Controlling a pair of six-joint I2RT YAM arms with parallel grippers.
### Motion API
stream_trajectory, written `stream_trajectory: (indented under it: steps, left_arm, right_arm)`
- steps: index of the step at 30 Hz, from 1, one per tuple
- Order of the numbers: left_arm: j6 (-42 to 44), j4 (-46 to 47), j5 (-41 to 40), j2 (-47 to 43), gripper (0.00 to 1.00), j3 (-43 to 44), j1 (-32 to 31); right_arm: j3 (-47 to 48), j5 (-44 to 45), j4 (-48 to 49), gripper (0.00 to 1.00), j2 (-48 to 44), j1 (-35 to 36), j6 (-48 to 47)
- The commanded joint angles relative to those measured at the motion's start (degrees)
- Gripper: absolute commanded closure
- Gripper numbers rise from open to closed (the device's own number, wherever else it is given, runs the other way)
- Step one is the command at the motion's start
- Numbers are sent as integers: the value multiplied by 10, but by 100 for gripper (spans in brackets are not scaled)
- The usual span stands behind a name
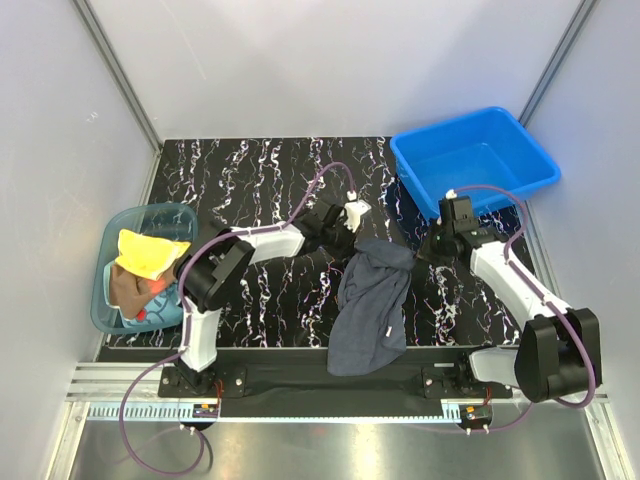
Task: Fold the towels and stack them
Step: Flatten out the crumpled towel
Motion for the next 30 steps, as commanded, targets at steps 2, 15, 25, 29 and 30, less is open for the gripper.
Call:
stream_trajectory:
  steps: [2,15,25,29,30]
  left_arm:
    - [30,-89,-29,-92,100,50,-1]
    - [154,-422,-291,-320,100,321,-15]
    - [228,-475,-397,-305,100,478,-15]
    - [255,-443,-436,-277,100,545,-15]
    - [257,-438,-439,-269,100,557,-14]
  right_arm:
    - [119,-19,-27,100,2,-4,1]
    - [461,-59,-10,100,-39,-3,19]
    - [619,-119,39,100,26,-3,17]
    - [631,-127,87,100,56,-3,22]
    - [626,-137,103,100,59,-4,23]
